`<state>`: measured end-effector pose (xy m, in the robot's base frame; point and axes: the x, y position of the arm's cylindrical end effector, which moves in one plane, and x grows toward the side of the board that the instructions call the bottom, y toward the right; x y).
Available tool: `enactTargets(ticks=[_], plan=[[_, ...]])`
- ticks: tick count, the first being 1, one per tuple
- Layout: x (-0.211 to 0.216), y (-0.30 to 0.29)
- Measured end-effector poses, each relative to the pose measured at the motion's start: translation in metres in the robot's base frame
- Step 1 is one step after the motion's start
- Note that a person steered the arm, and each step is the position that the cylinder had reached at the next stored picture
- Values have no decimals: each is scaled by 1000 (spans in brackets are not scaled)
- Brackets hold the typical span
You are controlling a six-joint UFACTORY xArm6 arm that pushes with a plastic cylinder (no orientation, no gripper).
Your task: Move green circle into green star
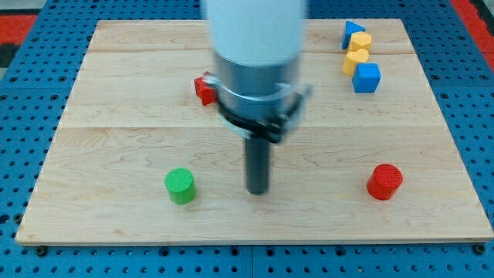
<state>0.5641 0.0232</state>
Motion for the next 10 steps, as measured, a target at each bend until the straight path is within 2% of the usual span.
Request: enactTargets(ticks=[1, 2, 4, 5, 7, 9, 10], plan=[[39, -70], [-4, -138], [-78, -117], [-88, -91], [-73, -54], [-117, -44], [-126, -41]])
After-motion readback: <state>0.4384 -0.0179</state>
